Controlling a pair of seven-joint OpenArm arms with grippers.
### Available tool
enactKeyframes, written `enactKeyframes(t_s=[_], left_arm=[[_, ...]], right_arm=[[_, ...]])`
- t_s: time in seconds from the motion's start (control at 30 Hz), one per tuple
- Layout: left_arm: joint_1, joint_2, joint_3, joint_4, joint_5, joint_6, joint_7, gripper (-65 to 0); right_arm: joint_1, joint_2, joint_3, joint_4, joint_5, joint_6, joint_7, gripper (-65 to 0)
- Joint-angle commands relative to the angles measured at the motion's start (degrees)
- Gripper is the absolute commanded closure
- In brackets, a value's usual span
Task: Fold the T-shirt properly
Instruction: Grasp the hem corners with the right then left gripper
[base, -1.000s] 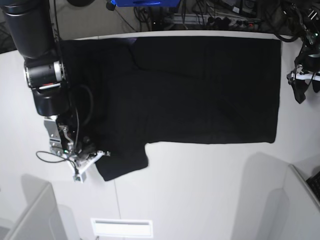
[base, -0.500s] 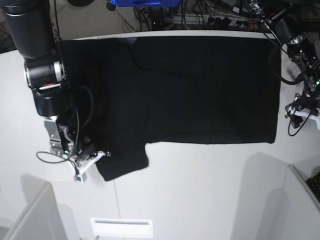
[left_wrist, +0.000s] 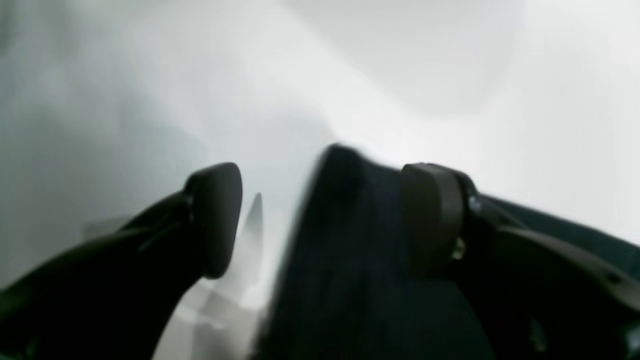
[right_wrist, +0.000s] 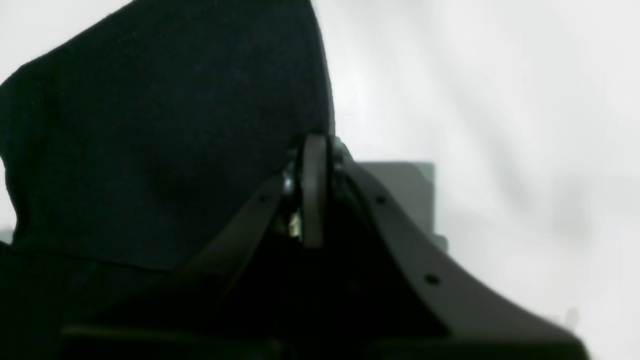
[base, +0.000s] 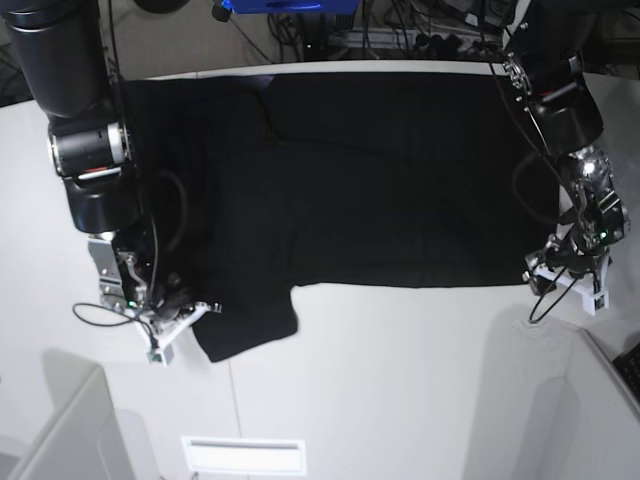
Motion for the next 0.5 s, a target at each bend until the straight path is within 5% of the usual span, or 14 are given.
enactKeyframes(t_s=[0.0,0.2,0.47], left_arm=[[-1.79,-1.25,-0.21,-0.06,-0.07,-0.21,-1.15,-47.9],[-6.89,-1.25,-0.04,-8.23,-0.07,-0.21,-2.47,-47.9],[-7.68,-2.84,9.10,-16.85,-0.51,-0.21,-7.65,-47.9]], right_arm=[[1.59,0.47,0.09,0.56,-0.28,-0.26,-0.42,0.0],[1.50,0.47,0.09,0.56,-0.28,-0.26,-0.42,0.0],[1.67,0.47,0.18,0.56,-0.28,-0.26,-0.42,0.0]])
